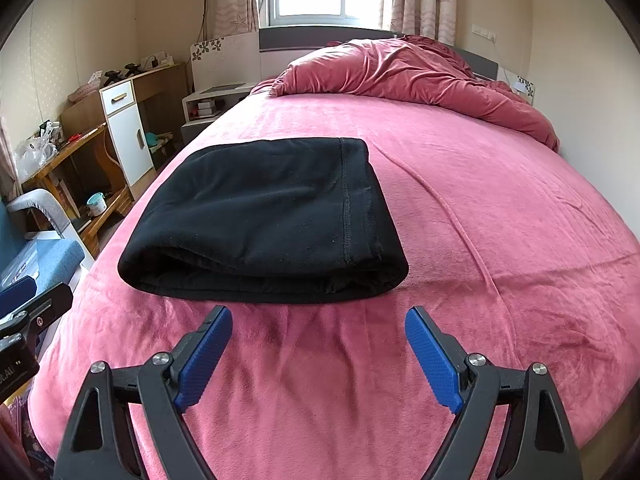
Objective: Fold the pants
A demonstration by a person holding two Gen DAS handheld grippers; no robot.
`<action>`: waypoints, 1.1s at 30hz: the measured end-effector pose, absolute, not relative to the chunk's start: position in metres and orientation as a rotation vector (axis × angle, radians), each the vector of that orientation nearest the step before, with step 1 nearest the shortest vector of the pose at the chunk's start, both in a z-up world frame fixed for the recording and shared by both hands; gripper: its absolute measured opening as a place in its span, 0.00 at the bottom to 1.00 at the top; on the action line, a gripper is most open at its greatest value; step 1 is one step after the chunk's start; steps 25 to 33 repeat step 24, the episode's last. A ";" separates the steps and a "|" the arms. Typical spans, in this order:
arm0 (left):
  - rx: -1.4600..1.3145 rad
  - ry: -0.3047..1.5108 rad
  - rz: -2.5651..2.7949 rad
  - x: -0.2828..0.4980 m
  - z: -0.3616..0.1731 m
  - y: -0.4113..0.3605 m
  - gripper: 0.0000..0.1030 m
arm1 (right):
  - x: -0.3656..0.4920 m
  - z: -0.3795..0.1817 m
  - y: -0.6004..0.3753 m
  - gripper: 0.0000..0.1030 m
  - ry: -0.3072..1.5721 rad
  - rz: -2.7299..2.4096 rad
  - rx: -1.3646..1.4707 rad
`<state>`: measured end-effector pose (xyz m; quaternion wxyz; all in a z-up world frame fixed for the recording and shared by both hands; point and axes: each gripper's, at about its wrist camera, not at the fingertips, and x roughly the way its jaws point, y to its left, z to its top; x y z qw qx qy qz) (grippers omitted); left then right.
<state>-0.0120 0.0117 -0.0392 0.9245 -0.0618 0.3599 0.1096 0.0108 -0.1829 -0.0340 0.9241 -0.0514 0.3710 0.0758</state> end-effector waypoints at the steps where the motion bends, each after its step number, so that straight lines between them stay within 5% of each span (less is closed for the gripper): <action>1: -0.126 0.739 0.225 -0.012 -0.039 0.012 0.70 | 0.011 -0.034 -0.183 0.86 0.762 0.155 -0.105; 33: -0.123 0.709 0.241 -0.017 -0.037 0.015 0.70 | 0.011 -0.040 -0.186 0.87 0.777 0.146 -0.103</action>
